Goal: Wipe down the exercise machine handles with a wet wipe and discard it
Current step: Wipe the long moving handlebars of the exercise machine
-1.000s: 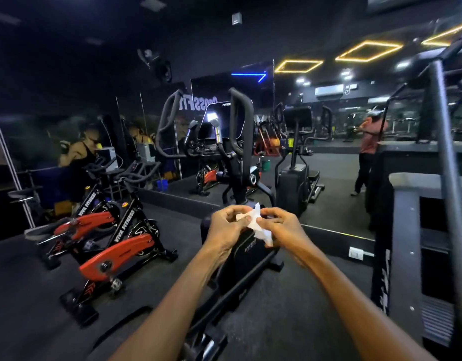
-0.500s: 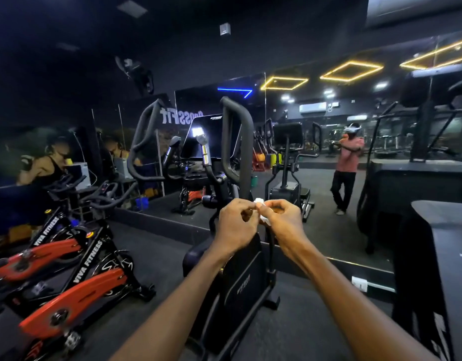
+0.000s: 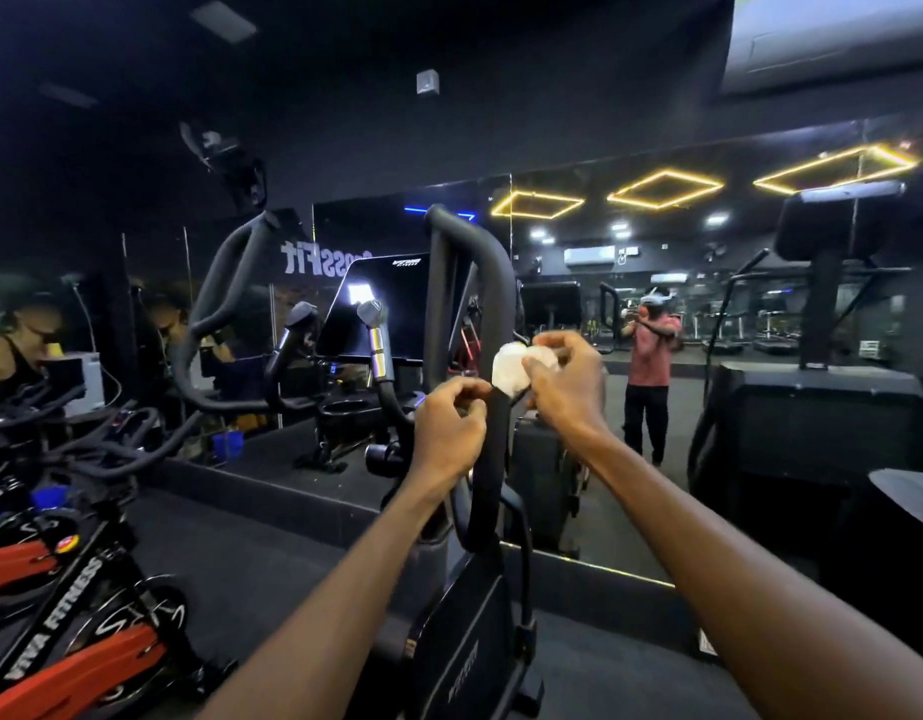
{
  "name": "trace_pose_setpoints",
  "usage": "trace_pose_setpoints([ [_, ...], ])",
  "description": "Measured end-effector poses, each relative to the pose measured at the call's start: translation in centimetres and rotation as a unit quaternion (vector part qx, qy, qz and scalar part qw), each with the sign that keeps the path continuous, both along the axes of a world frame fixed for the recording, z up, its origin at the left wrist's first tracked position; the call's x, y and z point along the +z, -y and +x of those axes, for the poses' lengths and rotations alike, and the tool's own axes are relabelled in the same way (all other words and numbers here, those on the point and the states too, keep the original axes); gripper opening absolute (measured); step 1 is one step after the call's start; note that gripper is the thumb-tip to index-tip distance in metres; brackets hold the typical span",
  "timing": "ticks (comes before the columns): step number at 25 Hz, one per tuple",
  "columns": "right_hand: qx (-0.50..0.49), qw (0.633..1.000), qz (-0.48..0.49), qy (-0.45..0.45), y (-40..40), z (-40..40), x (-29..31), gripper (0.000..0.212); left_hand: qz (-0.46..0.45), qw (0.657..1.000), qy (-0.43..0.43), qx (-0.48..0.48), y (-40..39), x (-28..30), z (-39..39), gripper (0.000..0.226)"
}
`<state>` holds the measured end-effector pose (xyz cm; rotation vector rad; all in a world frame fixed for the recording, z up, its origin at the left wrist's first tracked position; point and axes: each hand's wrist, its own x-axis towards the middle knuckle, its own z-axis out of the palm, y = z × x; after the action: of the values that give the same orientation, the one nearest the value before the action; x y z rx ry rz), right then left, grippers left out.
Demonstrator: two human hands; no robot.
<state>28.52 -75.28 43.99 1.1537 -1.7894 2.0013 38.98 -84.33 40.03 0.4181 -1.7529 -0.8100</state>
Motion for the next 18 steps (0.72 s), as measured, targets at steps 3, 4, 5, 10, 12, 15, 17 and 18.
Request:
trace_pose_setpoints([
  [3,-0.095,0.982,-0.023,-0.159,4.3,-3.2,3.5,0.018,0.006,1.0,-0.005,0.013,3.6,1.6,-3.2,0.025],
  [4,-0.128,0.965,-0.018,-0.227,5.4,-4.2,4.5,0.017,0.004,1.0,-0.009,0.018,4.2,2.0,-4.2,0.025],
  [5,-0.152,0.944,-0.009,-0.291,6.4,-5.0,5.2,0.017,0.001,1.0,-0.011,0.022,4.7,2.3,-4.9,0.025],
  [10,-0.111,0.876,0.003,-0.47,7.7,-7.3,0.6,0.01,0.047,0.996,-0.074,0.027,6.6,2.7,-7.2,0.021],
  [12,-0.088,0.84,0.023,-0.536,7.2,-7.1,-3.7,0.006,0.07,0.993,-0.097,0.016,7.1,2.5,-7.7,0.02],
  [15,-0.068,0.814,0.046,-0.575,7.5,-7.8,-2.1,0.011,0.096,0.989,-0.114,0.007,7.6,2.5,-8.4,0.019],
  [17,-0.101,0.833,0.021,-0.544,8.2,-8.2,2.4,0.018,0.118,0.987,-0.11,0.004,7.9,2.7,-9.0,0.017],
  [18,-0.107,0.843,0.015,-0.527,8.4,-8.3,3.9,0.02,0.133,0.985,-0.113,-0.01,8.0,2.7,-9.1,0.018],
])
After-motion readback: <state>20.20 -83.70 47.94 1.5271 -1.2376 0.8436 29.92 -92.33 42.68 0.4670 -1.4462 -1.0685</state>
